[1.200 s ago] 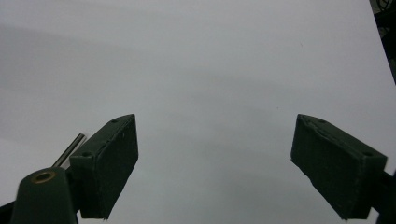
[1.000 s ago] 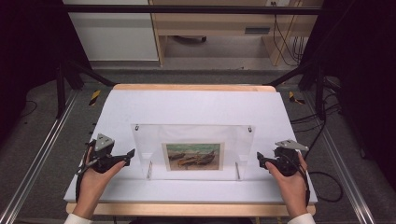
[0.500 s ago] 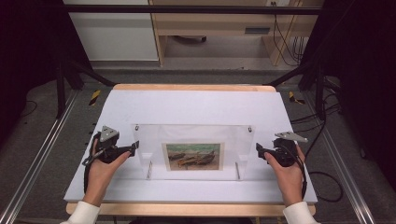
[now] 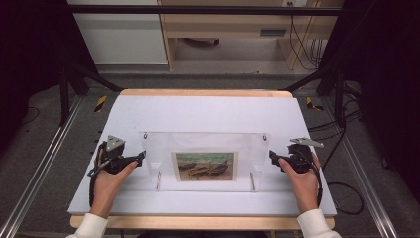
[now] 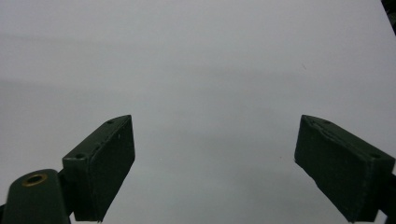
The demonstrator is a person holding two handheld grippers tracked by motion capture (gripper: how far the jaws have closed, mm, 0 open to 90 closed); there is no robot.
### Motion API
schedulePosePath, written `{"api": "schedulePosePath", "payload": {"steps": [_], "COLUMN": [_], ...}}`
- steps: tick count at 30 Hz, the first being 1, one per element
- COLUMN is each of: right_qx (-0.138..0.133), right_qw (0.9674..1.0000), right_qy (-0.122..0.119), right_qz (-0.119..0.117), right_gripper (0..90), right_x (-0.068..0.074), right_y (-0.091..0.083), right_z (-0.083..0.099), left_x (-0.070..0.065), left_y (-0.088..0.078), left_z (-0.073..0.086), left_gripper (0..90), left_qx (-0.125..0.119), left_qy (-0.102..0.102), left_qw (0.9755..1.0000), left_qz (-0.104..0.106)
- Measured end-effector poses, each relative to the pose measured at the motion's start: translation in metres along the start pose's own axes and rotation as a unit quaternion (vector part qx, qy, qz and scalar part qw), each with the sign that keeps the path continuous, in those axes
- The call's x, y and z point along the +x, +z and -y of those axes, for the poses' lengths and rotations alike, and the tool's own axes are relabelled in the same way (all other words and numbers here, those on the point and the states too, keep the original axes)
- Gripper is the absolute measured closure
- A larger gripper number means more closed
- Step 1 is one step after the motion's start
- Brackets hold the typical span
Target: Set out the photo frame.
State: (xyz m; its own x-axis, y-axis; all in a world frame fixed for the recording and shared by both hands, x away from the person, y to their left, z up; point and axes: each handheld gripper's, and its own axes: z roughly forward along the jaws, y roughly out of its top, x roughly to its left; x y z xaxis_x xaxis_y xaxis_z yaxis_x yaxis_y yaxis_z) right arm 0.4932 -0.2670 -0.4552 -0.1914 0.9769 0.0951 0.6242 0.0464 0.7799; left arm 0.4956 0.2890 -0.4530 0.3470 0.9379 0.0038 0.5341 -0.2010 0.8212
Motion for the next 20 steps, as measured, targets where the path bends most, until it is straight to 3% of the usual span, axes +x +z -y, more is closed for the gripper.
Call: {"api": "schedulePosePath", "payload": {"steps": [5,8,13,20], "right_qx": [0.011,0.015,0.031,0.042], "right_qw": [0.9999,0.9997,0.9975,0.9955], "right_qy": [-0.012,-0.019,-0.061,-0.075], "right_qz": [0.004,0.009,0.02,0.041], "right_gripper": [10.1,10.1,10.6,14.2], "right_x": [-0.001,-0.002,0.0,0.002], "right_y": [0.003,0.001,-0.011,-0.025], "right_z": [0.007,0.012,0.025,0.037], "left_x": [0.004,0.004,0.0,-0.001], "left_y": [0.0,-0.004,-0.014,-0.016], "left_z": [0.005,0.008,0.016,0.023], "left_gripper": [9.5,8.0,6.8,7.4], "left_qx": [0.008,0.012,0.014,0.03], "left_qy": [-0.004,0.009,0.029,0.045], "left_qw": [1.0,0.9999,0.9995,0.9984], "left_qz": [0.003,-0.001,-0.003,-0.016]}}
